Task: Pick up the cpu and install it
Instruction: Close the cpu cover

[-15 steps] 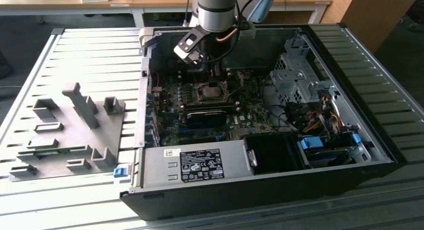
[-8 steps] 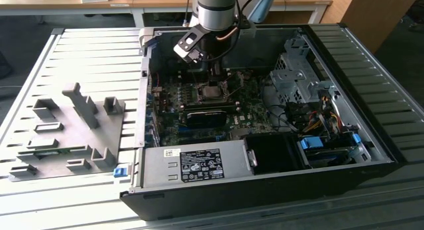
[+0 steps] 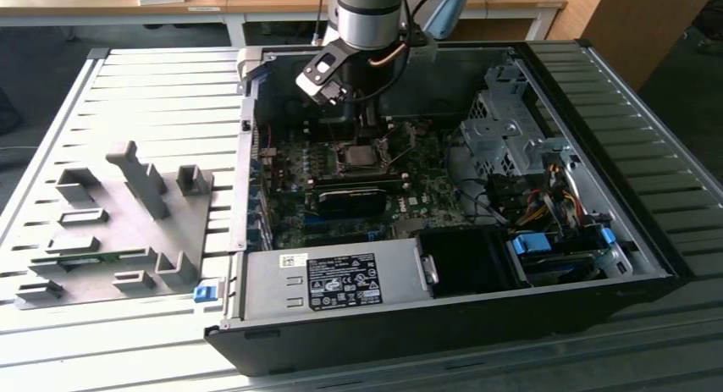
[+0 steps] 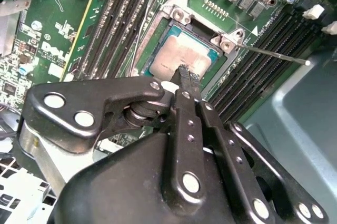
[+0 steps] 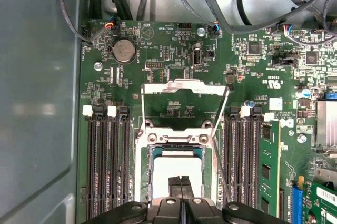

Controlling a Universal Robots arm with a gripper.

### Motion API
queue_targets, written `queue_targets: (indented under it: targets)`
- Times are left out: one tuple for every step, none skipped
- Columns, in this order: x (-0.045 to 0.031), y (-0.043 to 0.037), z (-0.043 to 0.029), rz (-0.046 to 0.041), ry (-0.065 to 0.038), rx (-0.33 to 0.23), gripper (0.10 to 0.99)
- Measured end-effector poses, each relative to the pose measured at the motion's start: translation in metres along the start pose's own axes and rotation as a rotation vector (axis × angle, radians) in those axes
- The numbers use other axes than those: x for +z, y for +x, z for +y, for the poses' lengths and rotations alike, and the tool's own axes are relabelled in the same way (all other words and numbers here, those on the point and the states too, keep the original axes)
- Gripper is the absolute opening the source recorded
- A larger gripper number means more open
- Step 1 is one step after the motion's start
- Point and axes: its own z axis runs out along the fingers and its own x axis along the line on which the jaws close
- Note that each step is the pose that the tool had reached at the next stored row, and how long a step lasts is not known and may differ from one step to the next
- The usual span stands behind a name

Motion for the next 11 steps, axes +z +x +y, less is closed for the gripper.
queue_targets:
  targets:
    - [-0.0014,0.0,0.0,0.0001,0.0,0.0,0.106]
    - [-0.0031,-0.0001,0.0,0.0001,0.0,0.0,0.106]
    - [-0.0052,-0.0002,0.0001,0.0001,0.0,0.0,0.106]
    - [-0.0077,-0.0003,0.0001,0.0,0.0,0.0,0.106]
    - [-0.0097,-0.0004,0.0001,0.0,0.0,0.0,0.106]
    - [-0.0108,-0.0005,0.0001,0.0,0.0,0.0,0.106]
    - [-0.0112,-0.0005,0.0001,0.0001,0.0,0.0,0.106]
    - [-0.0112,-0.0005,0.0001,0.0003,0.0,0.0,0.106]
    - [-0.0112,-0.001,0.0,0.001,0.0,0.0,0.106]
    - [-0.0112,-0.0018,0.0,0.0013,0.0,0.0,0.106]
    - [-0.0112,-0.0024,0.0001,0.0012,0.0,0.0,0.106]
